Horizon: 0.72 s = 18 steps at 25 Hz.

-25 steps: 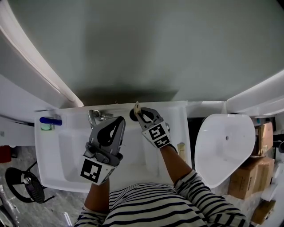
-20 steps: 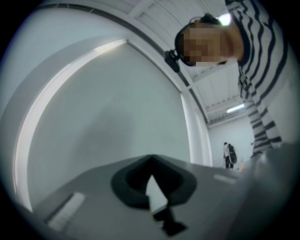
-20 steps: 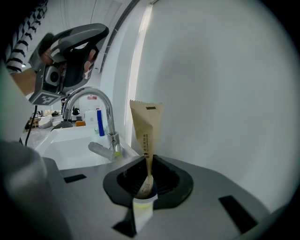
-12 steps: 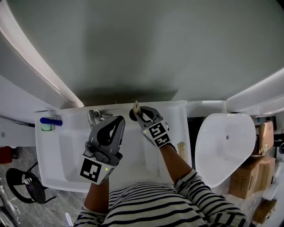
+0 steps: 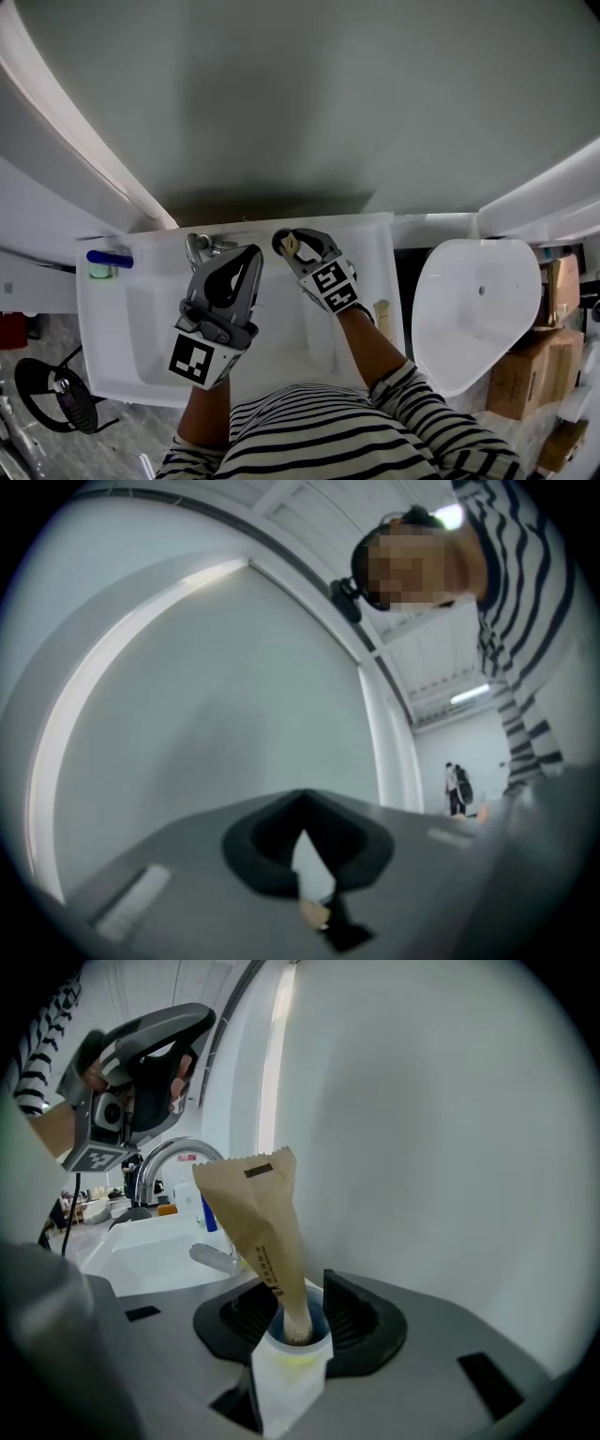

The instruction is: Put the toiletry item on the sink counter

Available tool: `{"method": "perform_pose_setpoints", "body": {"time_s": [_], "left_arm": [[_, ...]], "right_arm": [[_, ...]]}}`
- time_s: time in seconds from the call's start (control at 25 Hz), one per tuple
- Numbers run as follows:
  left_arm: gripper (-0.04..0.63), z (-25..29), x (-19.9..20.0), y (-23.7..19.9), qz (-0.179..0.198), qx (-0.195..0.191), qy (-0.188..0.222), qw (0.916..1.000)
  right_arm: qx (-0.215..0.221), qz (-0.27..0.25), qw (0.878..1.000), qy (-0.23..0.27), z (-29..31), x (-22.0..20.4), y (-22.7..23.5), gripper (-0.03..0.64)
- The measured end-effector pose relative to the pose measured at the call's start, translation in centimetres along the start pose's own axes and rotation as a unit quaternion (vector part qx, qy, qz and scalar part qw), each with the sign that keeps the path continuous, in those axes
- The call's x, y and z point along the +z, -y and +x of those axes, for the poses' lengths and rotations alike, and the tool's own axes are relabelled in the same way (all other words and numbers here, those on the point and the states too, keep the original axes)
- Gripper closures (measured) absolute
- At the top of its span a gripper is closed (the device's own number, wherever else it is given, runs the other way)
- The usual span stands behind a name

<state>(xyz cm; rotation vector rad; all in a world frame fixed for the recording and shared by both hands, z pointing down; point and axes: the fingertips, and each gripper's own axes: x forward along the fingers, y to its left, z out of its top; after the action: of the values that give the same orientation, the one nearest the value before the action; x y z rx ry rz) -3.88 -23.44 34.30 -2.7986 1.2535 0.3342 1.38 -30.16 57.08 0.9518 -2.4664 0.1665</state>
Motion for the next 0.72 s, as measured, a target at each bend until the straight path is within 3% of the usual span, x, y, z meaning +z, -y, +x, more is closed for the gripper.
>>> {"method": "perform_pose_setpoints", "body": {"time_s": [0.28, 0.72], "left_arm": [[0.589, 0.0, -0.1, 0.4, 0.009, -0.009, 0.004, 0.9999], [0.589, 0.0, -0.1, 0.8, 0.008, -0.007, -0.003, 0.9999]], "right_arm": [[-0.006, -0.009, 1.0, -0.002, -0.3, -0.3, 0.0, 0.475], [-0.001, -0.005, 0.998, 0.064, -3.5, 2.9, -0.5, 0.428]]}}
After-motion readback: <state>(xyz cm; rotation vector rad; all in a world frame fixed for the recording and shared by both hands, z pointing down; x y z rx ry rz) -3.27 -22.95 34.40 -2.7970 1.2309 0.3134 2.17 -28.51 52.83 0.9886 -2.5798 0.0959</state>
